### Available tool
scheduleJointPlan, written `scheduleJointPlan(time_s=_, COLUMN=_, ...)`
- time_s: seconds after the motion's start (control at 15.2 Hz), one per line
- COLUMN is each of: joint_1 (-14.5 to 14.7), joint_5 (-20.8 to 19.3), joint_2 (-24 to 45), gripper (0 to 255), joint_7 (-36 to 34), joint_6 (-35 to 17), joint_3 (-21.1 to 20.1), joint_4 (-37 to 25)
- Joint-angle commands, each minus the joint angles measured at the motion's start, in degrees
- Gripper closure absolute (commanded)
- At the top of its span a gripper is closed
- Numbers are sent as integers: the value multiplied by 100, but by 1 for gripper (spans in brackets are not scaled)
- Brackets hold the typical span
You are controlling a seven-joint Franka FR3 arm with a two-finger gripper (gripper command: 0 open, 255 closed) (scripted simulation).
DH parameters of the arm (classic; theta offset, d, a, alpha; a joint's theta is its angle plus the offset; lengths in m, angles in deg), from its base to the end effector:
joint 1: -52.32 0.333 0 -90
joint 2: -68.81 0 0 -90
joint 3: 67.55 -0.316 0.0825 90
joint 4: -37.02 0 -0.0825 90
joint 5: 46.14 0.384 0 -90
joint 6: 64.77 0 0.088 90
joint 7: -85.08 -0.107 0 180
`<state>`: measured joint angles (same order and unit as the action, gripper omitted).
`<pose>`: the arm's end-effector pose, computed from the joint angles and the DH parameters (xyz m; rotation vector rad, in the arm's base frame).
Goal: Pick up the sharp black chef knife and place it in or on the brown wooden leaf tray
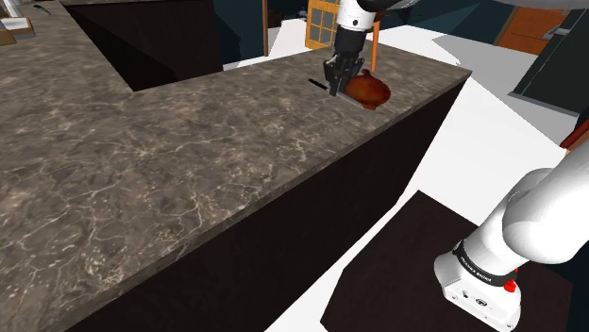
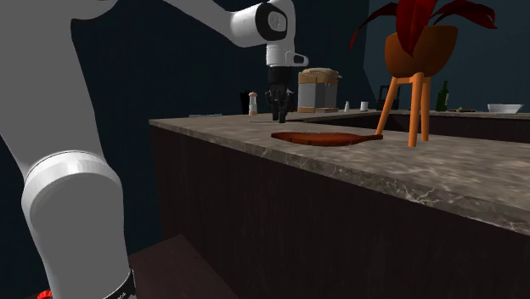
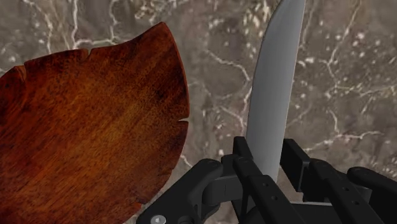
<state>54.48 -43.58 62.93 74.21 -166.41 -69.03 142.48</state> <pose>0.5325 0.0383 0.5695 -3.0888 0.2080 -0.0471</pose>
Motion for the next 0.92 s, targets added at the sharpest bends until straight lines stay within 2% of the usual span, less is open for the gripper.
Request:
scheduleJointPlan(time_s=0.0, joint_1=-2, joint_5=-2, joint_2=15, gripper=255, joint_7=-2, joint_6=160, joint_3=3, joint_4=-173)
scheduleJointPlan(time_s=0.53, joint_1=-4, joint_5=-8, joint_2=99, gripper=255, joint_7=-24, joint_6=732, joint_3=5, joint_4=-829)
scheduleJointPlan(time_s=0.86, joint_1=-319, joint_5=-15, joint_2=152, gripper=255, joint_7=662, joint_6=834, joint_3=380, joint_4=-954)
